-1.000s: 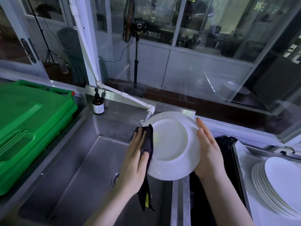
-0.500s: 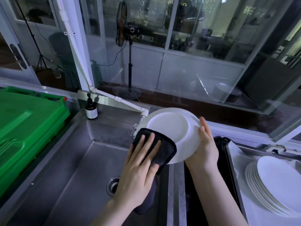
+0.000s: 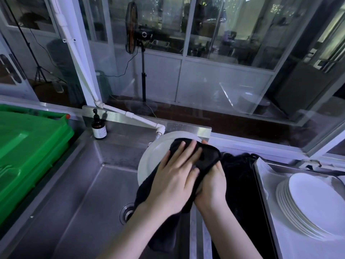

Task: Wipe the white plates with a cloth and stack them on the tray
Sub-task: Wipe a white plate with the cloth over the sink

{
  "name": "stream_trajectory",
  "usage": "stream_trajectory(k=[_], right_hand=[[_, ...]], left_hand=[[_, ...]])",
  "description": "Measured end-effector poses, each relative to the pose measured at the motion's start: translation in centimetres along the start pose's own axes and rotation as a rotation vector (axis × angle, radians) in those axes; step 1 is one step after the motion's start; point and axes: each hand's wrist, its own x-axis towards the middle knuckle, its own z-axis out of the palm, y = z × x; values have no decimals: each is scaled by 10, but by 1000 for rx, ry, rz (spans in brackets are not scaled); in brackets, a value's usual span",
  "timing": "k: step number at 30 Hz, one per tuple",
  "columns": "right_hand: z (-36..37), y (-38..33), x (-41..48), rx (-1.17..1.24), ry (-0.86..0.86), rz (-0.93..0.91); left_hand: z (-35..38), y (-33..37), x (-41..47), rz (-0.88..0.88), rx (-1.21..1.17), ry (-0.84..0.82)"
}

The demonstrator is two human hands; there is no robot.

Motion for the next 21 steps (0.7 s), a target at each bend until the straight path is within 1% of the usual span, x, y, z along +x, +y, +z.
stream_trajectory(k=[4, 7, 9, 11, 14, 17, 19, 21], right_hand=[[-3, 9, -10, -126, 27, -66], [-7, -2, -8, -120, 36, -56], [-10, -15, -5, -120, 18, -86], [-14, -25, -1, -100, 16, -105], [-14, -25, 5, -80, 56, -108], [-9, -13, 3, -92, 91, -94], [-8, -6, -2, -111, 77, -80], [-9, -6, -5, -127, 56, -69]], left_hand=[[-1, -18, 30, -231, -95, -32], [-4, -35, 35, -317, -87, -12], [-6, -46, 26, -353, -110, -12], [-6, -51, 12, -325, -126, 0], [4, -29, -14, -144, -177, 17], [15, -10, -28, -31, -224, -33], [16, -16, -21, -22, -227, -41], [12, -29, -11, -77, -263, -30]])
